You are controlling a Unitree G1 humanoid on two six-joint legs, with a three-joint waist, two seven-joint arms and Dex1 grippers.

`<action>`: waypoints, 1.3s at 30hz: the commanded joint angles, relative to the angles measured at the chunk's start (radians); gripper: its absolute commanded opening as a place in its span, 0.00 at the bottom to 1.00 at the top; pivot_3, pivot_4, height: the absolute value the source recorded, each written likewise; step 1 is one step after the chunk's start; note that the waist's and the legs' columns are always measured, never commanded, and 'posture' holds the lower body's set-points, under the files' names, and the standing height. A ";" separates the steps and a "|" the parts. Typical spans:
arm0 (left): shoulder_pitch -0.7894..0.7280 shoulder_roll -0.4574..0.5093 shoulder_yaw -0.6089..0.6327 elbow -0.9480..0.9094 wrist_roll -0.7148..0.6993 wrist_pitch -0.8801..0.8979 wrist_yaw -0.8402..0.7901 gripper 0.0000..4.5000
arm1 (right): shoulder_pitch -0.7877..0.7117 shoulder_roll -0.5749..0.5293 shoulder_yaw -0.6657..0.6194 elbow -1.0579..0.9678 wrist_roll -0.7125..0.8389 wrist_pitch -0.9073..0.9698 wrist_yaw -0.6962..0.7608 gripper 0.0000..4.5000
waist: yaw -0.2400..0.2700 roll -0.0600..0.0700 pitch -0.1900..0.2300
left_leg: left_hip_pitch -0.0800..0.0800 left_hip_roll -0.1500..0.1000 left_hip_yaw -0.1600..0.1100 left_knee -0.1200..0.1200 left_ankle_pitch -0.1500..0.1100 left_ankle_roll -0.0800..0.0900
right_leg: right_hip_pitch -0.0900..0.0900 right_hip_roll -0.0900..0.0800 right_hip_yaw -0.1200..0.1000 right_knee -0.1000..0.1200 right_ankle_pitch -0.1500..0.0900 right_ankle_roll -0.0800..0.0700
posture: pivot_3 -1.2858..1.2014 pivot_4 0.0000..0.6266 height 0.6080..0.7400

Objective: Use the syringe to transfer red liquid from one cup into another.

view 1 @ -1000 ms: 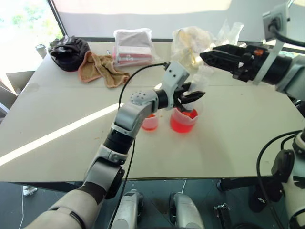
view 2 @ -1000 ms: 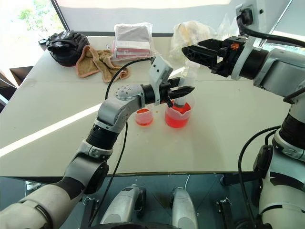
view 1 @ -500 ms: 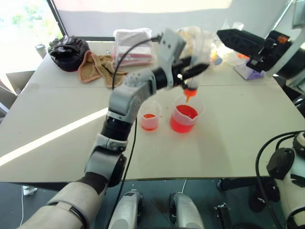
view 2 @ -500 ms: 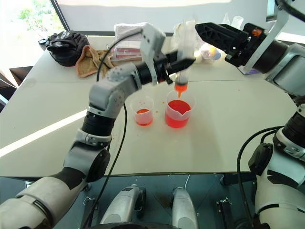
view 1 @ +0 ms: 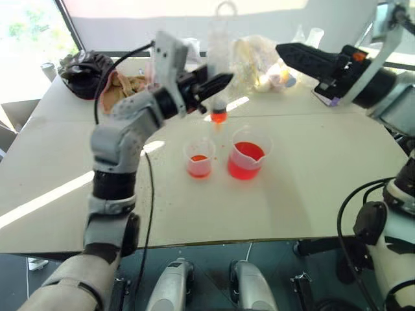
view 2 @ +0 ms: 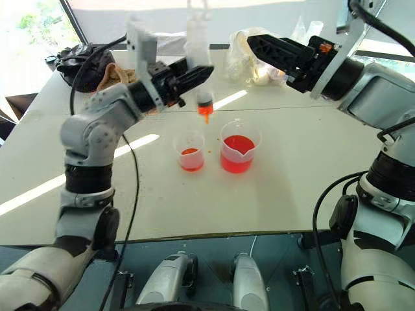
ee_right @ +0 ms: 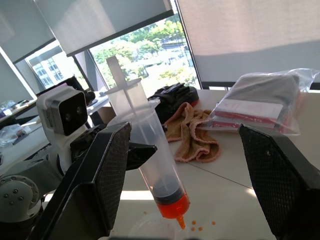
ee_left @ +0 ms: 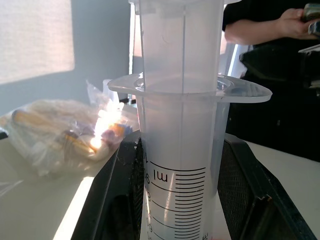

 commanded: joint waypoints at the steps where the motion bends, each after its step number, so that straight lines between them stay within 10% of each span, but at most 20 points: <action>1: 0.008 0.039 0.015 -0.090 -0.033 0.000 -0.014 0.33 | -0.023 -0.003 0.008 -0.002 0.010 -0.021 0.020 0.78 | 0.001 0.000 0.000 | 0.000 0.000 0.000 0.000 0.000 0.000 | 0.000 0.000 0.000 0.000 0.000 0.000 | 0.52 0.24 1.00; 22: 0.155 0.086 -0.011 -0.182 -0.073 0.027 0.023 0.33 | 0.017 -0.182 0.305 -0.137 -0.158 0.029 0.351 0.78 | 0.000 0.000 0.000 | 0.000 0.000 0.000 0.000 0.000 0.000 | 0.000 -0.001 0.000 -0.001 -0.002 -0.003 | 0.52 0.24 1.00; 39: 0.220 0.103 -0.040 -0.247 -0.097 0.056 0.031 0.33 | -0.188 0.082 0.355 0.088 -0.354 -0.080 0.317 0.78 | 0.000 0.000 0.000 | 0.000 0.000 0.000 0.000 0.000 0.000 | -0.001 -0.002 0.000 -0.001 -0.002 -0.003 | 0.52 0.24 1.00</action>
